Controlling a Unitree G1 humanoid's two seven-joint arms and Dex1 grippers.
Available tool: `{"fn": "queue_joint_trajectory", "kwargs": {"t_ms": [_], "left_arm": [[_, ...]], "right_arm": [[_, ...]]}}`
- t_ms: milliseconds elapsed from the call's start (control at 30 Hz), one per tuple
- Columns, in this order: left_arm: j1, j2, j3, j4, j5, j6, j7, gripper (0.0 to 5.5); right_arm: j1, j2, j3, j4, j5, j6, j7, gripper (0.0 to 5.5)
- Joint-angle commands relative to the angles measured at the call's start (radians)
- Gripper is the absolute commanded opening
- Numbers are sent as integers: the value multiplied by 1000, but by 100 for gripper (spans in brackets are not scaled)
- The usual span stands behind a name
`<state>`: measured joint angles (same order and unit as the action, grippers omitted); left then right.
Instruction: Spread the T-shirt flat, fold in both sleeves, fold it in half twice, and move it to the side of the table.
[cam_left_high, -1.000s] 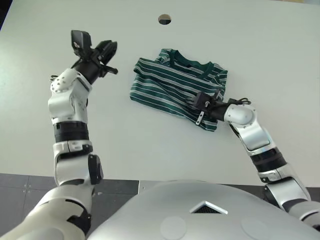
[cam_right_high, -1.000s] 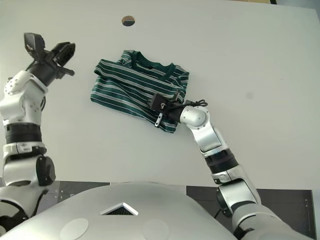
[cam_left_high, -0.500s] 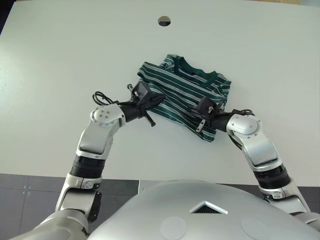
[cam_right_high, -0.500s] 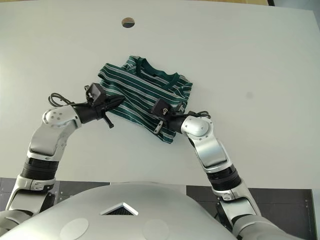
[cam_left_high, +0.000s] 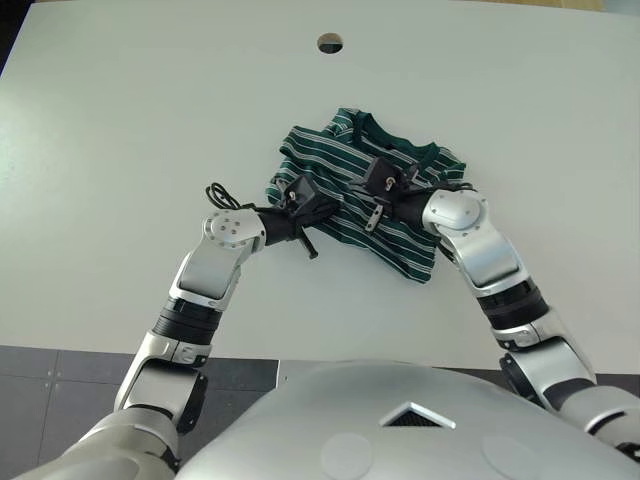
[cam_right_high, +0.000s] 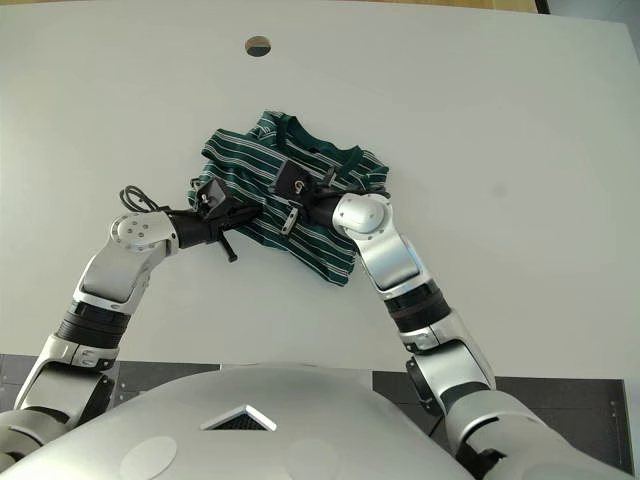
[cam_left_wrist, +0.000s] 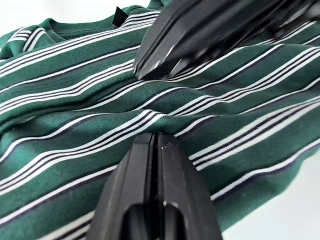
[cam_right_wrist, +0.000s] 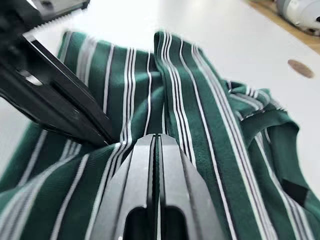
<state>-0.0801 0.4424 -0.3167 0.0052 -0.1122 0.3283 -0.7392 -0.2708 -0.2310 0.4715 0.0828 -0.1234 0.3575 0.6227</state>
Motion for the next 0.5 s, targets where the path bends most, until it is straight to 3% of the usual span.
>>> {"fn": "queue_joint_trajectory", "kwargs": {"t_ms": [33, 233, 500], "left_arm": [[36, 17, -24, 4, 22, 47, -11, 13], [43, 16, -29, -7, 25, 53, -8, 13], [43, 16, -39, 11, 29, 47, -8, 13]], "right_arm": [[-34, -11, 64, 113, -72, -6, 1, 10], [-118, -75, 56, 280, -194, -58, -109, 10], [-258, -165, -142, 433, -138, -136, -163, 10]]}}
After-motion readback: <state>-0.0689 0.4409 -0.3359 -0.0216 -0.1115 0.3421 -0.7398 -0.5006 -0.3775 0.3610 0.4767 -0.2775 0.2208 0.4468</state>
